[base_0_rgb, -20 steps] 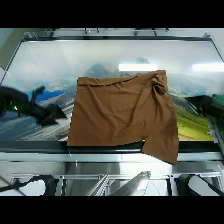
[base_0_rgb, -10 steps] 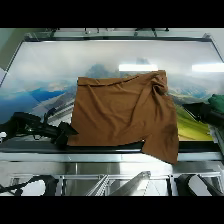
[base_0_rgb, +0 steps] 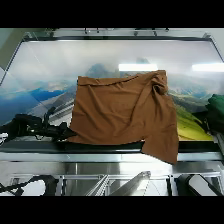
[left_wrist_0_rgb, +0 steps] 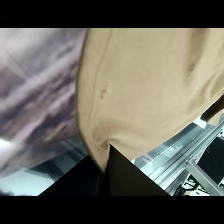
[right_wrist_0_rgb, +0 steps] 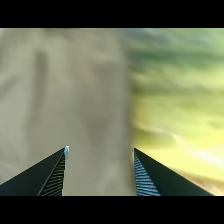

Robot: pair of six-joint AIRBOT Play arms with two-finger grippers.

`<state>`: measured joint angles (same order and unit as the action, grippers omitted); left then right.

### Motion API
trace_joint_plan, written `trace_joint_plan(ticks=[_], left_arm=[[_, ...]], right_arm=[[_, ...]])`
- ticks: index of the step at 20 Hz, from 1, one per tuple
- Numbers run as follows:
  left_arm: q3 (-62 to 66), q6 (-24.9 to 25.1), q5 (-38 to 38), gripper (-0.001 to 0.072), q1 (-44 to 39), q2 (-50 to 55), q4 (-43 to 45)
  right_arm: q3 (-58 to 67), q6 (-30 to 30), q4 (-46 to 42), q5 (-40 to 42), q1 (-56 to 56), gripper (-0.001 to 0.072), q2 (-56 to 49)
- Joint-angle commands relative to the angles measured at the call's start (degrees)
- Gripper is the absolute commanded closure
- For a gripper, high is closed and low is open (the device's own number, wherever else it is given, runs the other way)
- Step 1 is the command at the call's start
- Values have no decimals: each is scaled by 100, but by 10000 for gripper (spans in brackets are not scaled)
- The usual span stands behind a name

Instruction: Fold the shirts.

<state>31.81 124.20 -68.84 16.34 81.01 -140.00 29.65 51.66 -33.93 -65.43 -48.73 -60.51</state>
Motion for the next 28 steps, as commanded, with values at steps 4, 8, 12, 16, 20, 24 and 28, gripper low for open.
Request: trace_joint_plan(ticks=[4,8,12,16,20,24,28], left_arm=[[22,42,-55,692,0,-164,-68],[22,42,-61,692,0,-164,-66],[24,39,-76,691,2,-166,-79],[579,328,-1320,691,151,-398,-863],[2109,562,-2549,691,501,-1794,-2817],[4968,-98,-2389,690,1414,-3270,-3176],[7403,-229,-2159,689,2564,-3888,-3045]], right_arm=[[-4,212,-654,-413,98,232,-1733],[-4,151,-660,-555,866,232,-2297],[24,2,-363,-632,1539,440,-2385],[435,-590,970,-1893,1550,691,-1803],[1589,-667,2769,-2470,1539,691,240],[3676,-645,3716,-1786,1073,691,2131],[4800,-531,3279,-859,476,692,3289]])
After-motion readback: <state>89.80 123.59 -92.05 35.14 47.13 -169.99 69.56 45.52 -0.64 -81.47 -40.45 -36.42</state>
